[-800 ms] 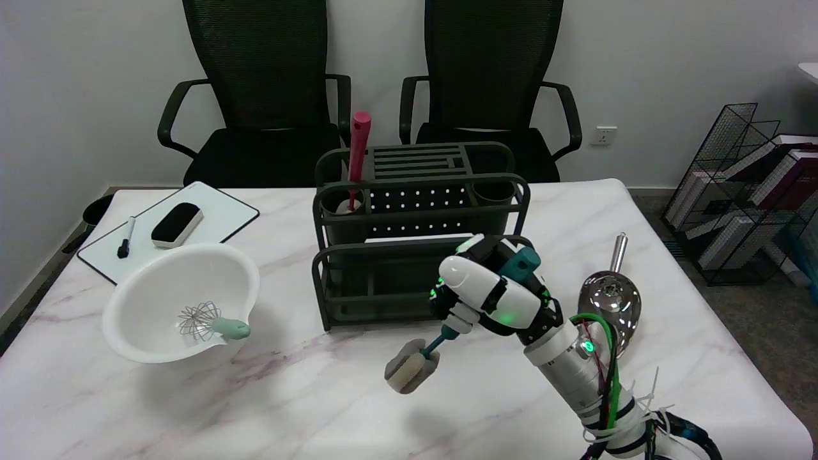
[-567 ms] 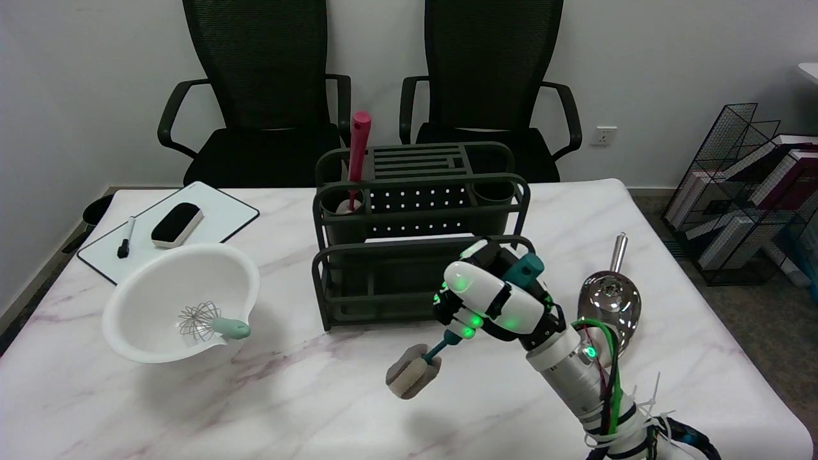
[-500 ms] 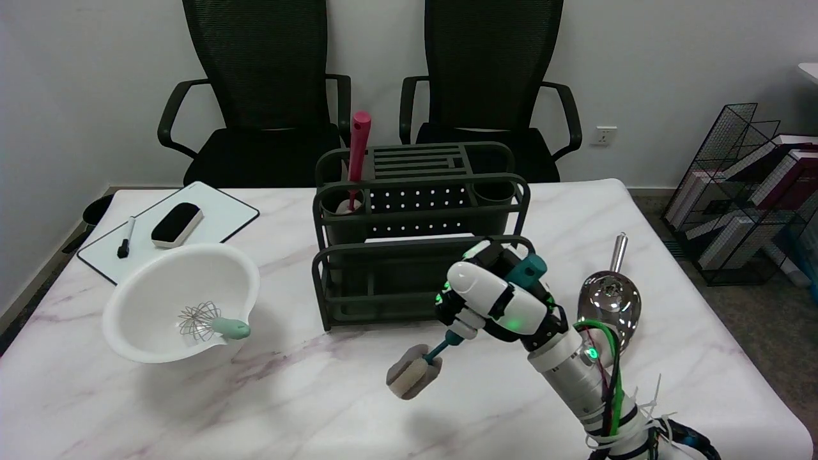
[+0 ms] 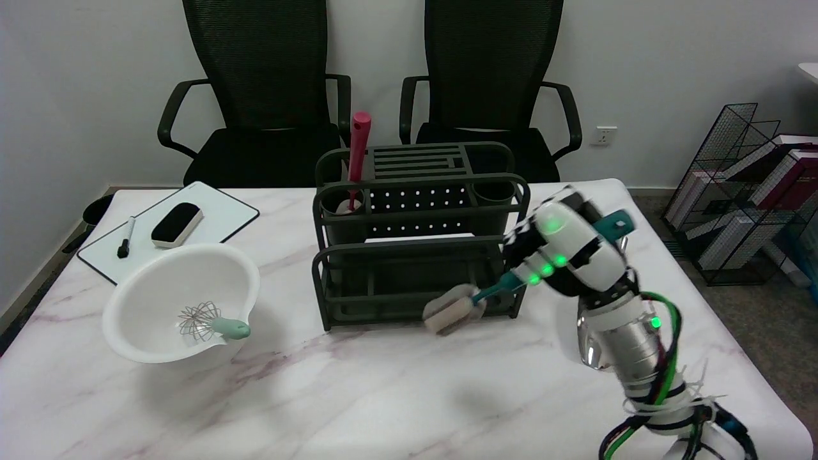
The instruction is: Place the blue sponge bottle brush into the kitchen storage rack.
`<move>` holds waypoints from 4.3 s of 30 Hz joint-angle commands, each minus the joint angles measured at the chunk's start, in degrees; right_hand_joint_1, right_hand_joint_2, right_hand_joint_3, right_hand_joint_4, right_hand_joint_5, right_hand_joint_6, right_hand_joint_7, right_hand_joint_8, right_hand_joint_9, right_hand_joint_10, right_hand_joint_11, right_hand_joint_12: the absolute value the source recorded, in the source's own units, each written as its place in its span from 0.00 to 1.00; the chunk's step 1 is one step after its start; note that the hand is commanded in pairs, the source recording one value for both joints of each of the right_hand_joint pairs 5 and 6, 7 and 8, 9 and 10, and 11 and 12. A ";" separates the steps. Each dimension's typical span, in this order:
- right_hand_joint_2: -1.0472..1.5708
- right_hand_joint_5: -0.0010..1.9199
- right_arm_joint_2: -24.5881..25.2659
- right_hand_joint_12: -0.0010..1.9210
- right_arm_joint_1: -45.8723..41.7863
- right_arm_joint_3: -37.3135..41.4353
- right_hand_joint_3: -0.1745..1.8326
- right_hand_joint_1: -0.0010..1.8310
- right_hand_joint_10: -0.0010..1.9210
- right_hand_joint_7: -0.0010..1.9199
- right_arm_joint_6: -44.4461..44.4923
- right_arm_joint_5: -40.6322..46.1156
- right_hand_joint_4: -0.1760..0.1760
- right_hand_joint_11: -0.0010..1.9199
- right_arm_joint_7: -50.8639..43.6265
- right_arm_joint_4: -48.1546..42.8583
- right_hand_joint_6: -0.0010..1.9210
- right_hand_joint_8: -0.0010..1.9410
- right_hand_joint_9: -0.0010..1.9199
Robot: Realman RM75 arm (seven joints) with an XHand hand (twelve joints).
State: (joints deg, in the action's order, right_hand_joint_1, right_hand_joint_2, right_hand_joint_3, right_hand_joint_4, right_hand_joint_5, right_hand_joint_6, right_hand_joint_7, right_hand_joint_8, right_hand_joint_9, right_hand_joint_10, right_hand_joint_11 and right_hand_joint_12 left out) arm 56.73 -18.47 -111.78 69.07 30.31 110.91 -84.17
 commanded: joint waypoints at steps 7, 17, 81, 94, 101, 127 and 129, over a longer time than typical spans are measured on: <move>1.00 1.00 -5.32 1.00 -8.15 25.04 0.38 0.62 1.00 1.00 -13.08 17.96 0.50 1.00 -10.44 -16.80 1.00 0.99 1.00; 1.00 1.00 -12.61 1.00 10.48 29.54 0.26 0.62 1.00 1.00 -35.04 18.02 0.50 1.00 -9.88 -13.72 1.00 0.99 1.00; 0.98 1.00 -15.43 0.98 44.74 -1.62 0.29 0.64 1.00 1.00 -39.06 -0.71 0.50 0.98 10.49 12.44 1.00 0.99 1.00; 1.00 1.00 -15.75 1.00 39.32 3.32 0.28 0.62 1.00 1.00 -38.90 -3.00 0.50 1.00 10.67 13.08 1.00 0.99 1.00; 1.00 1.00 -15.75 1.00 38.27 3.11 0.28 0.62 1.00 1.00 -38.90 -2.84 0.50 1.00 10.75 13.56 1.00 0.99 1.00; 1.00 1.00 -12.08 1.00 41.45 0.47 0.26 0.62 1.00 1.00 -37.78 -3.00 0.50 1.00 11.31 18.19 1.00 0.99 1.00; 1.00 1.00 -12.08 1.00 41.45 0.32 0.26 0.62 1.00 1.00 -37.54 -3.00 0.50 1.00 11.38 18.67 1.00 0.99 1.00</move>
State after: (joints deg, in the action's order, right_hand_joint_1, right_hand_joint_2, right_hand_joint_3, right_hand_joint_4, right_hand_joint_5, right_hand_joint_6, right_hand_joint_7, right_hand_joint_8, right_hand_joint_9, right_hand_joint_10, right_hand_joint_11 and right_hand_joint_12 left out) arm 42.54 20.96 -109.44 30.82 27.63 121.91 -68.80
